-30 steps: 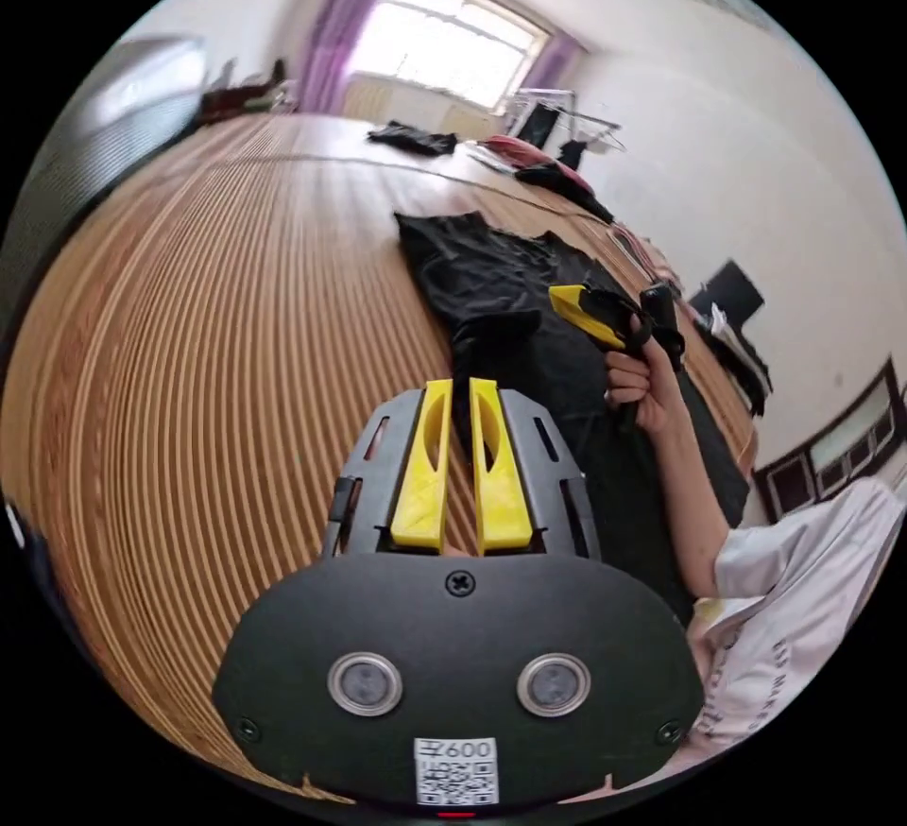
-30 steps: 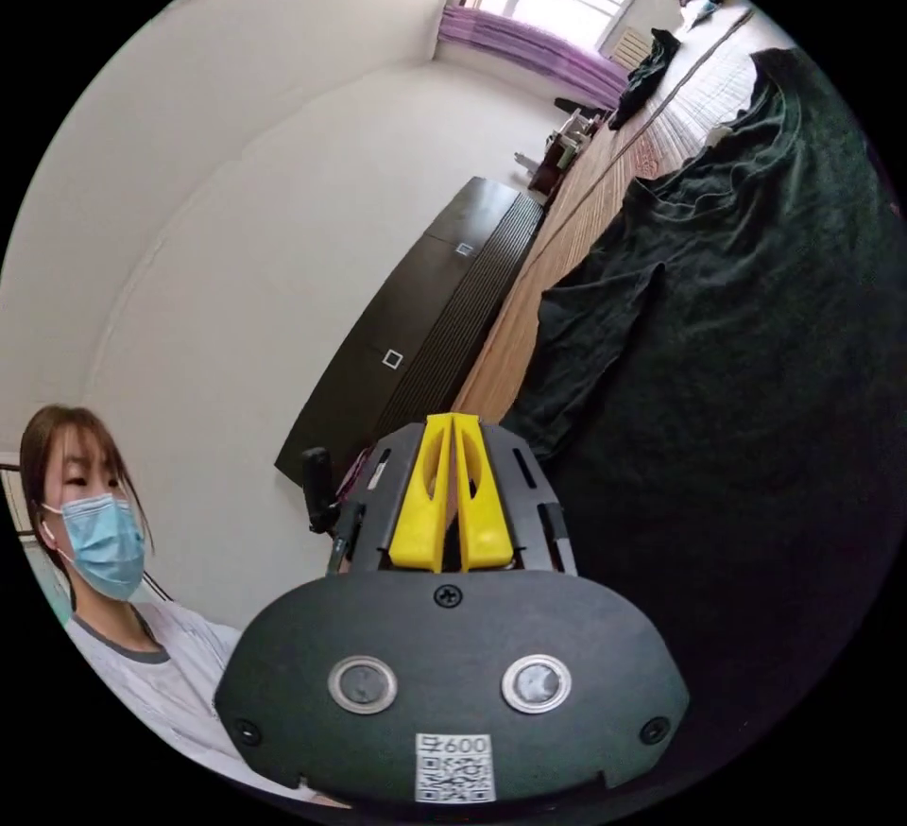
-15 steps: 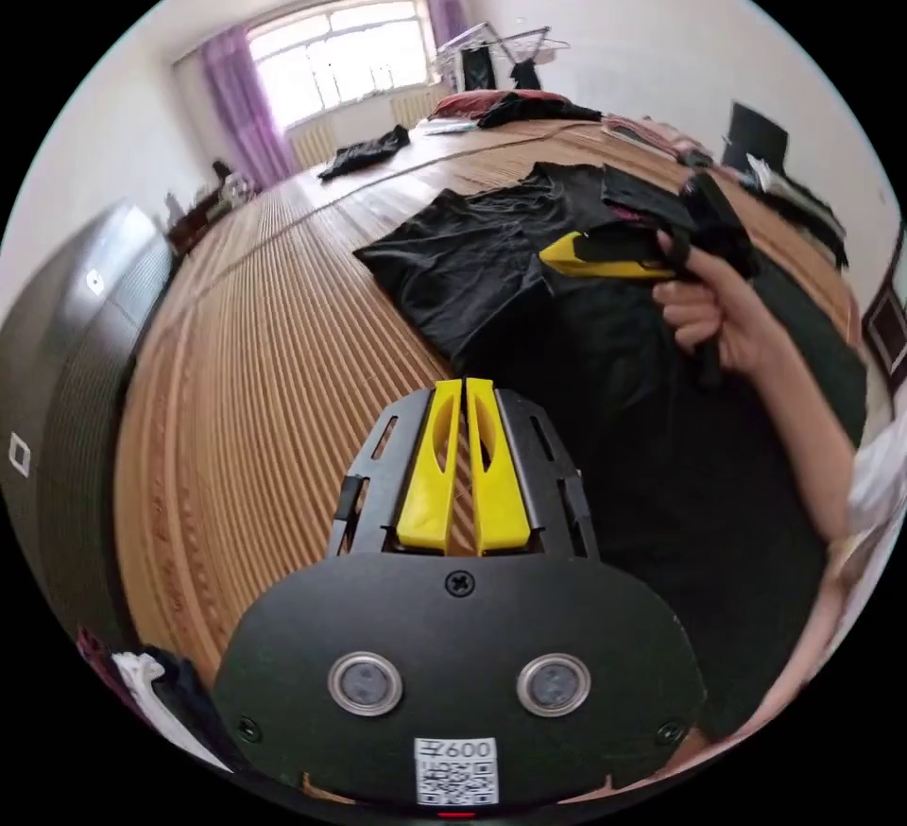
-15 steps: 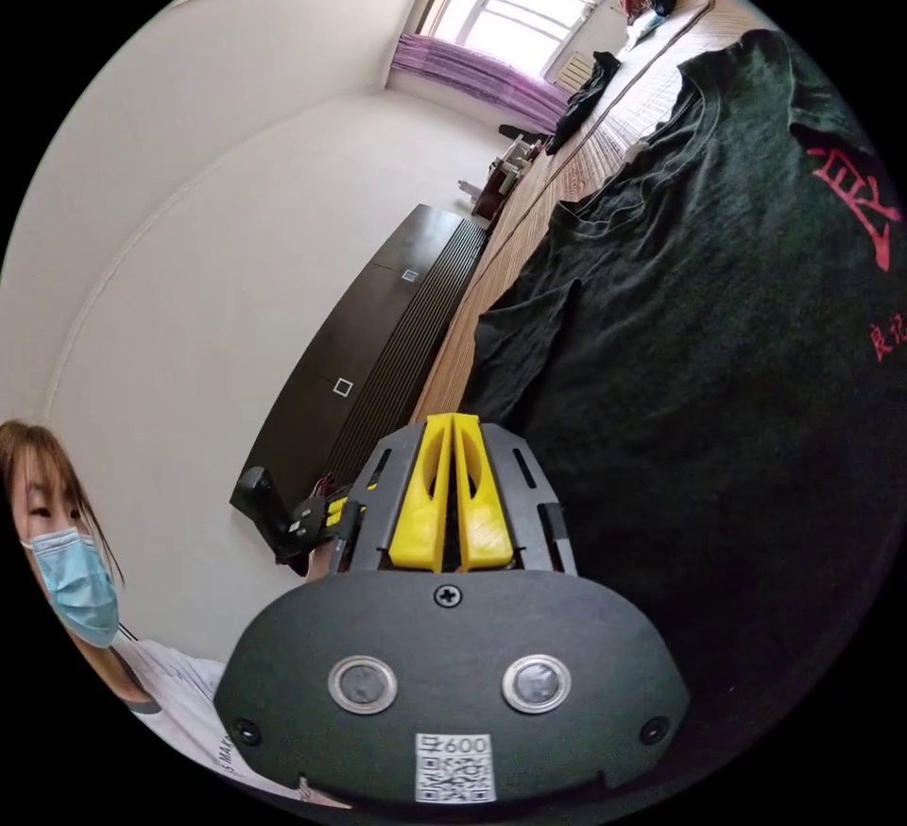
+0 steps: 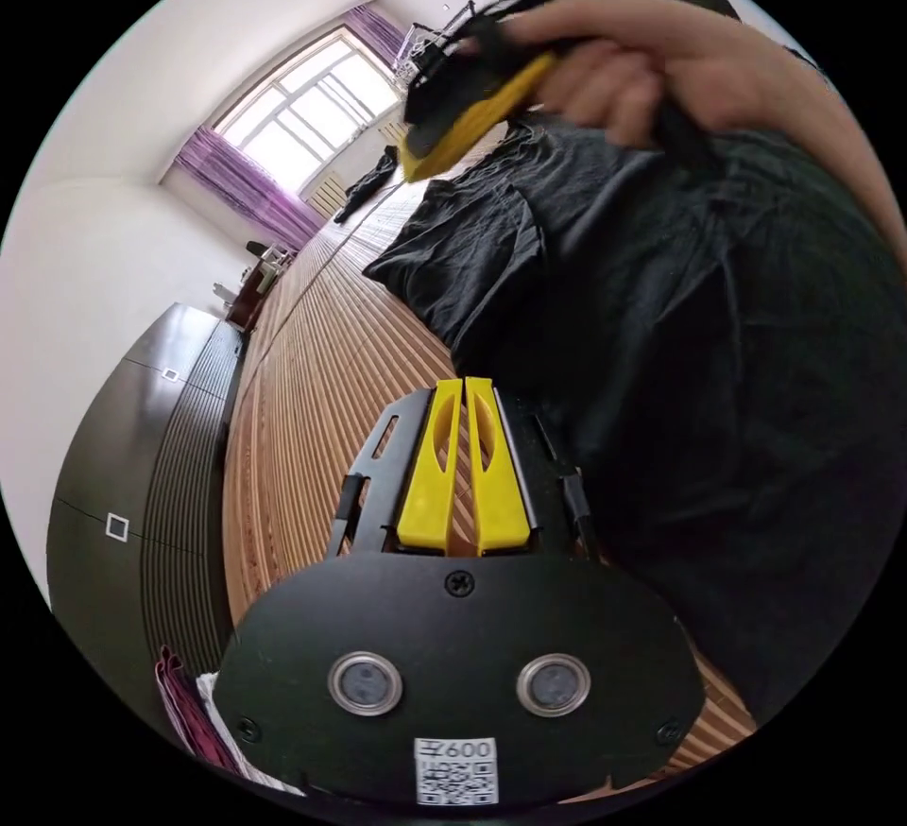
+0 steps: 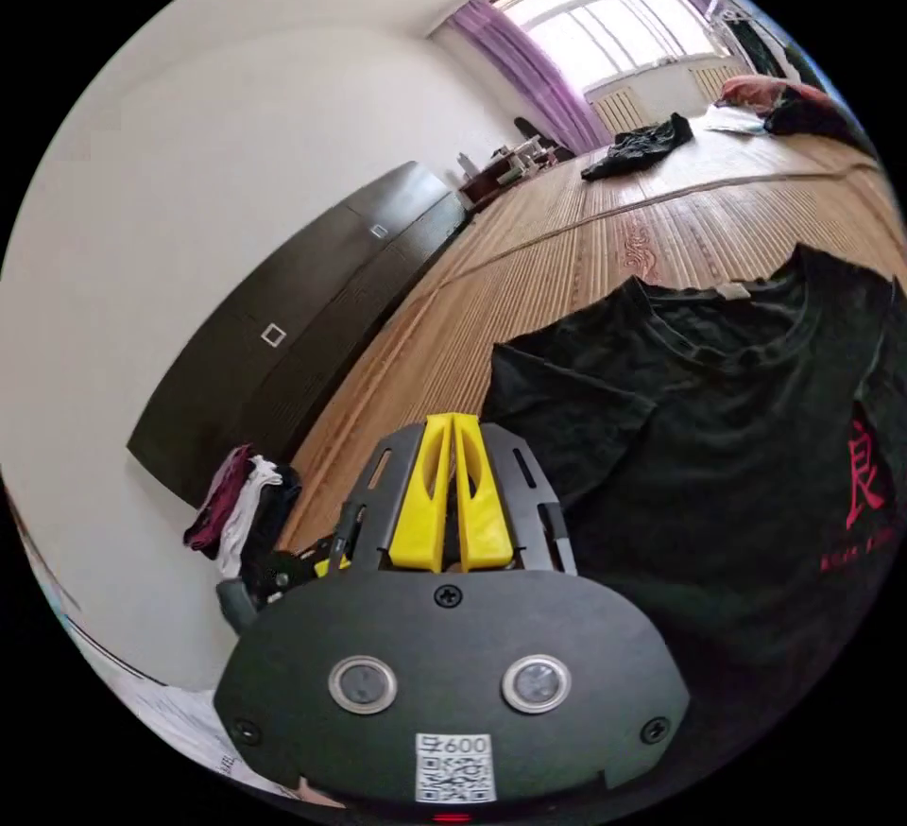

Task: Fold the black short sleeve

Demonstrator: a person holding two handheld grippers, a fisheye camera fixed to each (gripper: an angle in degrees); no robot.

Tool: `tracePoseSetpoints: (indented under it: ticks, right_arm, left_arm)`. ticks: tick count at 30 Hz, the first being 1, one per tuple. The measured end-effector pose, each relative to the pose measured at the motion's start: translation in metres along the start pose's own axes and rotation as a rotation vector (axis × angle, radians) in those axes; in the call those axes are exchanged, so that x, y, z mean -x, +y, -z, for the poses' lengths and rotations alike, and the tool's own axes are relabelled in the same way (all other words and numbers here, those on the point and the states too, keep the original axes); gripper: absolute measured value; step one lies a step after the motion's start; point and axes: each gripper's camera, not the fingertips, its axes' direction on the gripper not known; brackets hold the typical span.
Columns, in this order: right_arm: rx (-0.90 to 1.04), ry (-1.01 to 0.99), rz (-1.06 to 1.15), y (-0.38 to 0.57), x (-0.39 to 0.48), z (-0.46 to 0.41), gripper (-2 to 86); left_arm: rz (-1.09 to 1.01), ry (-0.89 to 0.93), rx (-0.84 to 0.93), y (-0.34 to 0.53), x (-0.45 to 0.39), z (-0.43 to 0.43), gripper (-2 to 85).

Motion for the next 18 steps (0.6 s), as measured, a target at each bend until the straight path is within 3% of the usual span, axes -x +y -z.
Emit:
tracePoseSetpoints:
  ticks: [5, 8, 11, 13, 18]
  right_arm:
    - [0.126, 0.113, 0.156, -0.071, 0.032, -0.153, -0.3]
    - [0.194, 0.152, 0.210, -0.080, 0.044, -0.194, 3.2]
    - [0.314, 0.296, 0.388, -0.062, 0.051, -0.208, 11.4]
    - [0.357, 0.339, 0.446, -0.045, 0.038, -0.203, 10.0]
    - [0.381, 0.292, 0.303, -0.017, -0.025, -0.177, 8.4]
  left_arm:
    - [-0.036, -0.076, -0.006, 0.015, -0.011, -0.036, 1.3]
    - [-0.041, -0.085, -0.010, 0.022, -0.007, -0.056, 1.5]
    - [-0.039, -0.076, -0.017, 0.030, 0.002, -0.074, 1.5]
    - [-0.048, -0.090, -0.017, 0.034, 0.003, -0.085, 1.6]
    - [-0.035, -0.063, -0.018, 0.043, 0.024, -0.110, 1.6]
